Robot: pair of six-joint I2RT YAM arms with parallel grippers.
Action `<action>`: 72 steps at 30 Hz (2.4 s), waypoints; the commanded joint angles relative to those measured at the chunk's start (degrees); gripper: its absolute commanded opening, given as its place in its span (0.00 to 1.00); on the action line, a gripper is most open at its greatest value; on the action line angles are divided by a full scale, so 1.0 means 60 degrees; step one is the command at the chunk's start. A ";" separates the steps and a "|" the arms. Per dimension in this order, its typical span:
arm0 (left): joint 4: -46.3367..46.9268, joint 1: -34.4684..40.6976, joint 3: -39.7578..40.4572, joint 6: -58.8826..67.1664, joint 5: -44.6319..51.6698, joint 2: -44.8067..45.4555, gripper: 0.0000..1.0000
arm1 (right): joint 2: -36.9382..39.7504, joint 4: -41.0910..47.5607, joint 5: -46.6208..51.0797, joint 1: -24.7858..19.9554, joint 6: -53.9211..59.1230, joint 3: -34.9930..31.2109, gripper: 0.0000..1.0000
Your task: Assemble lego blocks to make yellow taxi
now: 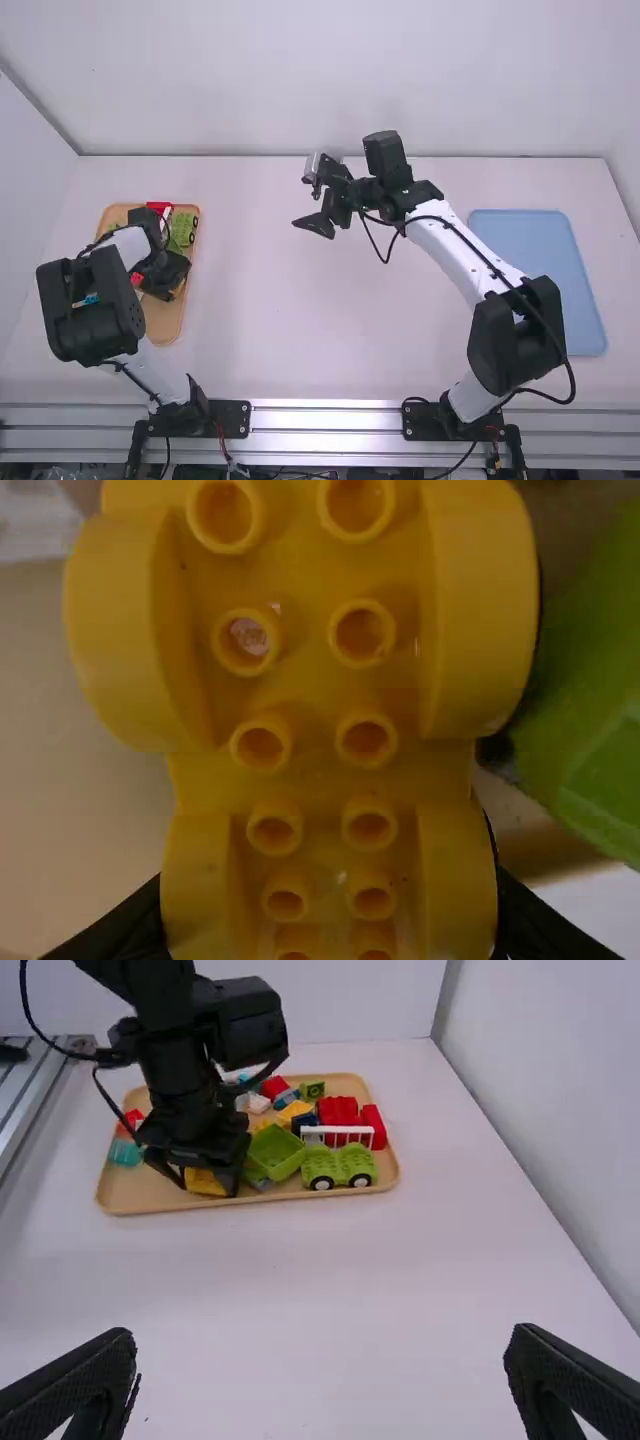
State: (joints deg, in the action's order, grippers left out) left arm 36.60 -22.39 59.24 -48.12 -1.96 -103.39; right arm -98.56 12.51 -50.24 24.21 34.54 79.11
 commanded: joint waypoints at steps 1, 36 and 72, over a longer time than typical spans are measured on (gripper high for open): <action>0.0568 -0.0025 0.0747 0.1341 -0.0076 0.0040 0.10 | -0.0047 -0.0040 -0.0157 -0.0204 -0.0007 0.0306 0.99; 0.0863 0.7366 0.1169 1.2637 0.3038 0.0703 0.16 | 0.1792 0.8007 -0.4200 -0.3486 0.7329 0.0306 0.98; -0.1814 0.9238 0.0583 1.5828 -0.0007 -0.0029 0.99 | 0.1792 0.8612 -0.4167 -0.3603 0.8138 0.0306 0.98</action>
State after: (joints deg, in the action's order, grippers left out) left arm 25.21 34.28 60.58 53.34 -1.10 -106.17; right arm -88.84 65.45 -74.39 2.35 85.36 79.55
